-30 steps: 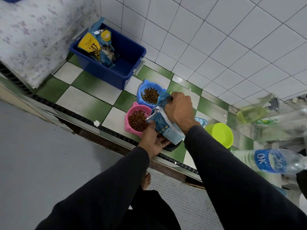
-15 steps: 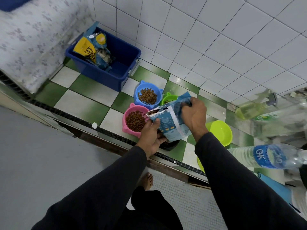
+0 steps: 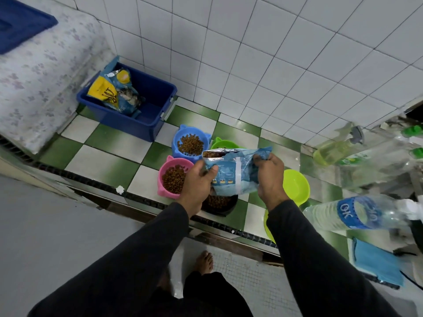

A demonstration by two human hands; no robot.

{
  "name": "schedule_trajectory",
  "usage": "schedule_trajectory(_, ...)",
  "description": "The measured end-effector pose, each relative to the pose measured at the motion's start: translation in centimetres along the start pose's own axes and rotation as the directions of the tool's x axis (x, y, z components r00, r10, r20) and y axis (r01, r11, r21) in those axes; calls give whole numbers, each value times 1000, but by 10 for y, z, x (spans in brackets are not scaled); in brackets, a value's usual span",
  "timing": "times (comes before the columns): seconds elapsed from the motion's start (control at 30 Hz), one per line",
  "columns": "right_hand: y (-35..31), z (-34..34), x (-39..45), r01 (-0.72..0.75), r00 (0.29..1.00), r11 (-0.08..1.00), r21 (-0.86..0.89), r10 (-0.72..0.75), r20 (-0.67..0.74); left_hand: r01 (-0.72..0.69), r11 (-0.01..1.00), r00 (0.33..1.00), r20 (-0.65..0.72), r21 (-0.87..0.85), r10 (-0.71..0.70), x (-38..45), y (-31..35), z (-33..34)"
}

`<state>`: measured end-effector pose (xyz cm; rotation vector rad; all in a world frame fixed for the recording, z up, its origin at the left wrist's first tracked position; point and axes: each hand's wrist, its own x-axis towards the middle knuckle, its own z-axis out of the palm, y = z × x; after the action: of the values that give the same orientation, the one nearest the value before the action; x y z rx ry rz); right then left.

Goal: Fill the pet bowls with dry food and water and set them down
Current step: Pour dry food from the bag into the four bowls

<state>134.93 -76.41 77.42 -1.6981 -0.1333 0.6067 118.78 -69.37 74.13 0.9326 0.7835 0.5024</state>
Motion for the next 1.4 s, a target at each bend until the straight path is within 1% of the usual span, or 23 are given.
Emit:
schedule_trajectory(0.13, 0, -7, 3, -64, 998, 987, 147, 65, 4, -58, 990, 998, 27, 130, 55, 3, 13, 5)
schedule_trajectory(0.27, -5, -12, 10, -135, 991, 948, 288, 134, 26, -117, 958, 992, 78, 262, 99, 8, 26, 11)
schedule_trajectory(0.47, -16, -15, 23, -215, 976, 875, 434, 204, 73, -165, 950, 981, 140, 266, 131, 18, 47, 27)
schedule_trajectory(0.57, -22, -16, 29, -260, 965, 835, 485, 236, 111, -209, 927, 970, 190, 312, 154, 26, 54, 33)
schedule_trajectory(0.67, -27, -17, 36, -296, 955, 805, 514, 264, 136, -248, 887, 963, 197, 390, 183, 33, 62, 42)
schedule_trajectory(0.8, -35, -21, 45, -297, 955, 798, 525, 254, 155, -309, 824, 950, 185, 475, 250, 44, 70, 48)
schedule_trajectory(0.87, -38, -23, 49, -281, 960, 806, 521, 227, 167, -322, 804, 947, 157, 500, 281, 50, 73, 49)
schedule_trajectory(0.93, -41, -25, 54, -254, 967, 830, 497, 208, 148, -333, 794, 942, 137, 508, 308, 54, 77, 53)
schedule_trajectory(1.0, -43, -29, 58, -217, 976, 859, 464, 185, 114, -314, 820, 948, 115, 477, 297, 56, 78, 58)
schedule_trajectory(1.13, -53, -36, 62, -142, 989, 905, 400, 116, 89, -235, 914, 972, 56, 331, 230, 67, 78, 60)
schedule_trajectory(1.3, -66, -44, 66, -73, 995, 939, 335, 44, 92, -193, 942, 981, 37, 275, 190, 72, 81, 65)
schedule_trajectory(1.4, -70, -45, 69, -35, 996, 957, 288, 10, 86, -202, 937, 977, -12, 286, 214, 78, 80, 71)
